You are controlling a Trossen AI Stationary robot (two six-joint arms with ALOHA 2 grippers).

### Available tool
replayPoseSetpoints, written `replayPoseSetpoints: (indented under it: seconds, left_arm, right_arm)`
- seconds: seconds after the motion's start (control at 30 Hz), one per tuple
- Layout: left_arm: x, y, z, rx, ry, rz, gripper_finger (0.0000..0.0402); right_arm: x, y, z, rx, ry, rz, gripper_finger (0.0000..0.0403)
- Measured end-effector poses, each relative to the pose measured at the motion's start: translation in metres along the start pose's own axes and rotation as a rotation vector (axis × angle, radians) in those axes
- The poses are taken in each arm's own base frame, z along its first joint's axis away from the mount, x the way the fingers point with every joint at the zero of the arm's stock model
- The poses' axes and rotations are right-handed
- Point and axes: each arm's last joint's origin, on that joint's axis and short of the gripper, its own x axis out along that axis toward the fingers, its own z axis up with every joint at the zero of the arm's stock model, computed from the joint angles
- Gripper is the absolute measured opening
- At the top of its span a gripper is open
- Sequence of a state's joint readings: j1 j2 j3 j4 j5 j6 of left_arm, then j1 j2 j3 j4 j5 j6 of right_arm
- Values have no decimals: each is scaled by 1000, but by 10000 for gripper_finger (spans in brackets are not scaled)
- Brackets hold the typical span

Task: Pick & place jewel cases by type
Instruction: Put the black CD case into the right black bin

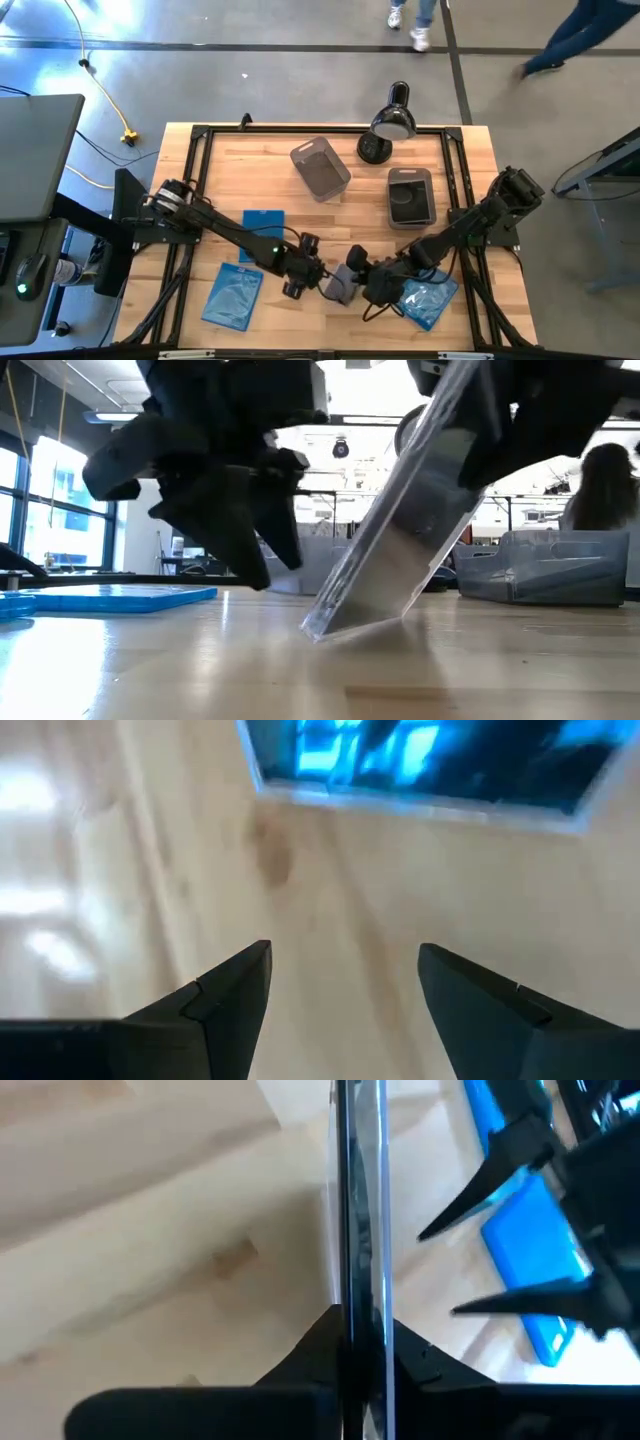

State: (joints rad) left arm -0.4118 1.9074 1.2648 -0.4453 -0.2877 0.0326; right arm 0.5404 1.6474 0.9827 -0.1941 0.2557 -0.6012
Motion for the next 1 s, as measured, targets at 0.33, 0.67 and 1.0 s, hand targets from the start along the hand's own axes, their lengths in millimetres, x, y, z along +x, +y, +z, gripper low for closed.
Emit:
replayPoseSetpoints:
  seconds: [0.33,0.67,1.0]
  left_arm:
    - [-37,15,-7,32,71,163,248]
    - [-58,26,-9,54,71,337,248]
    - [-58,27,-9,52,74,373,248]
  right_arm:
    - [-12,-12,-5,33,143,-242,24]
    - [-90,-40,-19,101,350,-660,24]
    - [-158,-39,-70,524,392,-690,27]
